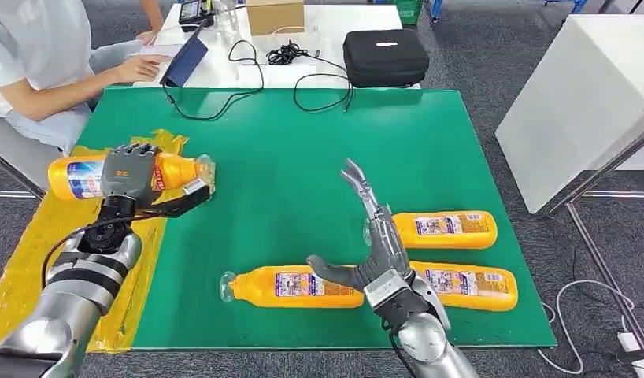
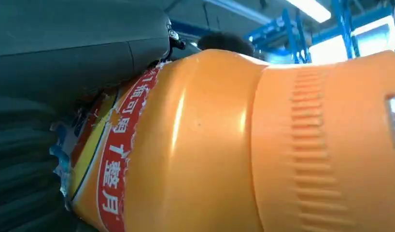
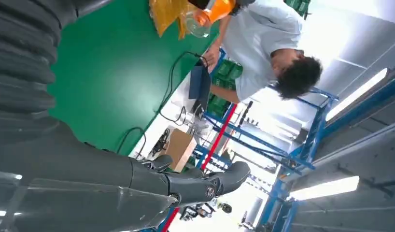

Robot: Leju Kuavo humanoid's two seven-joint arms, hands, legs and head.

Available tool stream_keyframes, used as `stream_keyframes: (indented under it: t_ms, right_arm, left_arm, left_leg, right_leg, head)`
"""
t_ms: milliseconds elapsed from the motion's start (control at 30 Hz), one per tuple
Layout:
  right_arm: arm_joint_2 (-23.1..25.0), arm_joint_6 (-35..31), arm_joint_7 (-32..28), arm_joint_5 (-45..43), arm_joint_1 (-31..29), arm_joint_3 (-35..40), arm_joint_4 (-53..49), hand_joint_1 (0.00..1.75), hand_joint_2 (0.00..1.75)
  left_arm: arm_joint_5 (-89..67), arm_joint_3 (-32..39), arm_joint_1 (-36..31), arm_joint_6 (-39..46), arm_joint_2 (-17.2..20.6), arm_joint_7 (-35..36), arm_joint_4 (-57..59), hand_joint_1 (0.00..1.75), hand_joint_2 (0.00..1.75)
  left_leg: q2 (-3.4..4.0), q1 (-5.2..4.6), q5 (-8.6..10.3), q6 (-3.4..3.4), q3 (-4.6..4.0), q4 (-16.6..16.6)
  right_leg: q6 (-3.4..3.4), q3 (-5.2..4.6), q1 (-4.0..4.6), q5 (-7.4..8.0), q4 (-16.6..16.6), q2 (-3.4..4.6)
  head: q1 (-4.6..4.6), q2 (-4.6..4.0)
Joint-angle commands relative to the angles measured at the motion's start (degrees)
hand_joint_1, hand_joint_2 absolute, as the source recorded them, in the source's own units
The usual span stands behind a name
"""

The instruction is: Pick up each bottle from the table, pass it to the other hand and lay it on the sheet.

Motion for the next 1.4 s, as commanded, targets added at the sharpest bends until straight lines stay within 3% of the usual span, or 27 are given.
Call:
stream_keyframes:
  t_ms: [33,167,333,367,400,733,933,1100,1400]
  right_arm:
    - [-0.5,0.5,0.7,0.4,-2.3,2.0,3.0,0.00,1.75]
    - [-2.2,1.4,5.3,5.6,-4.1,4.1,7.0,0.00,1.75]
    - [-2.6,1.1,6.3,8.0,-5.0,4.9,8.8,0.00,1.75]
    - [-2.7,1.2,7.0,9.0,-5.3,5.2,9.3,0.00,1.75]
    - [-3.0,1.9,8.3,10.7,-6.1,6.2,10.9,0.00,1.75]
    - [-4.3,0.2,17.7,27.5,-11.4,13.2,20.6,0.00,1.75]
    - [-4.6,2.1,19.1,29.5,-13.4,14.7,25.3,0.00,1.75]
    - [-5.0,3.2,20.3,30.2,-13.8,15.7,28.4,0.00,1.75]
    - [-5.1,3.3,20.4,30.4,-13.9,16.1,28.7,0.00,1.75]
  left_arm:
    - [2.4,-1.0,-7.6,-4.1,0.2,-0.3,17.4,1.75,1.75]
    - [5.4,0.9,-6.7,-4.8,-1.5,-1.6,20.2,1.75,1.75]
    - [5.4,0.8,-6.5,-5.7,-1.9,-1.5,20.7,1.75,1.75]
    - [5.5,0.8,-6.5,-6.6,-2.1,-1.4,20.8,1.66,1.75]
    - [6.4,1.2,-6.0,-7.5,-2.6,-2.2,21.0,0.00,1.75]
    - [10.7,2.2,-3.9,-9.1,-4.8,-3.4,20.6,0.00,1.75]
    - [17.4,4.6,-3.0,-5.1,-6.3,-7.6,16.0,0.00,1.75]
    - [34.1,8.4,-0.6,-6.7,-9.1,-15.6,2.7,0.00,1.75]
    - [35.9,7.5,0.6,-8.2,-8.7,-14.7,-0.8,0.00,1.75]
  left_leg:
    - [0.03,0.06,-0.11,-0.06,0.23,0.0]
    - [0.05,0.05,-0.08,-0.07,0.22,0.0]
    - [-0.02,0.04,-0.03,-0.04,0.09,0.0]
    - [-0.01,0.06,-0.09,-0.06,0.21,0.0]
    - [-0.01,0.05,-0.06,-0.04,0.15,0.0]
    - [0.07,0.04,-0.09,-0.05,0.25,-0.1]
    - [0.00,0.04,-0.06,-0.04,0.16,0.0]
    - [-0.16,0.06,-0.06,-0.04,0.07,0.0]
    - [0.05,0.03,-0.10,-0.05,0.16,0.0]
  right_leg:
    - [-0.09,0.24,0.07,-0.09,0.0,-0.02]
    - [-0.08,0.24,0.05,-0.06,0.0,0.01]
    - [-0.05,0.11,0.04,-0.02,0.0,-0.05]
    - [-0.08,0.23,0.07,-0.08,0.0,-0.05]
    - [-0.06,0.17,0.06,-0.04,-0.1,-0.03]
    - [-0.06,0.26,0.05,-0.05,-0.1,0.03]
    - [-0.06,0.20,0.05,-0.03,-0.1,-0.03]
    - [-0.05,0.15,0.07,-0.07,0.0,-0.18]
    - [-0.07,0.18,0.04,-0.06,0.0,0.02]
  head:
    - [0.00,0.00]
    - [0.00,0.00]
    - [0.00,0.00]
    - [0.00,0.00]
    - [0.00,0.00]
    - [0.00,0.00]
    - [0.00,0.00]
    - [-0.02,0.00]
    - [-0.02,0.00]
